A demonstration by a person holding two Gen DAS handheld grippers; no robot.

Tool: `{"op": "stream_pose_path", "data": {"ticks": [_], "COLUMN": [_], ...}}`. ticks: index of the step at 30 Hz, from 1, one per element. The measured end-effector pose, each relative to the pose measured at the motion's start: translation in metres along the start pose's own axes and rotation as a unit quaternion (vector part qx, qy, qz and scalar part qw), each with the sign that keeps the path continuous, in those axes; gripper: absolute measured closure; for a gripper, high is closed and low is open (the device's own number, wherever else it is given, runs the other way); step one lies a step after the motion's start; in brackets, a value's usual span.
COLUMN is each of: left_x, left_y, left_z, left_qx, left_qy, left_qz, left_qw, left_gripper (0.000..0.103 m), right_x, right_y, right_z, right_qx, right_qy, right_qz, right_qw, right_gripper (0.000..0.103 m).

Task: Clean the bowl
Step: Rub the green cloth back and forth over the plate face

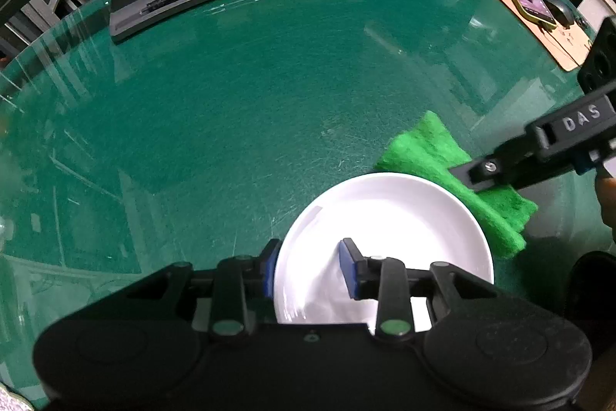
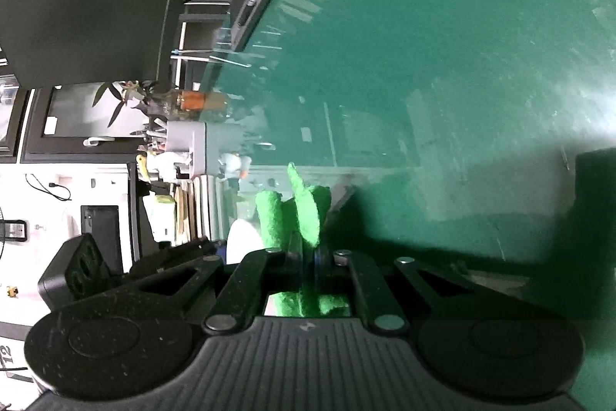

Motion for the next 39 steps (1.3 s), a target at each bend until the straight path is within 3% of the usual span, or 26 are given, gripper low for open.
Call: {"op": "stream_pose_path", "data": {"ticks": [8,18,28,39], "left_x": [0.001,0.002,0.002,0.003], "left_y": [0.001,0.002,-0.001,-0.002], "left_z": [-0.001,0.001,0.003,0.004], "left_qx": [0.0,0.008,0.004,0.013], "left_qy": [-0.002,-0.005,-0.003,-0.009], "left_qz": [0.0,0.0,0.0,0.0], "left_qw": [1.0,1.0,1.0,0.9999], "left_gripper": [0.068,0.067,0.066,0.065], "right_x": [0.039,-0.004,0.041,0.004], "right_y": [0.016,-0.003,0.013,0.003], "right_z": [-0.028,-0.007,-0.035,-0.012], "right_qx": [-0.032,-0.013,-0.05,-0.025], "right_qy": [0.005,0.002,-0.001,-0.007], "right_qz": [-0.002,-0.001,-0.001,-0.005], "right_qw": [0.999,1.0,0.999,1.0], "right_gripper": [0.096,0.096,0.096,0.096]}}
Point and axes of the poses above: each gripper's, at about its wrist camera, not at the fingertips, and x roughly the way its jaws point, z to its right, y to its top, the point moved 2 cm from there along x, roughly the way its jaws point, and after that the axes turned 6 degrees about x, right-handed, at the moved point
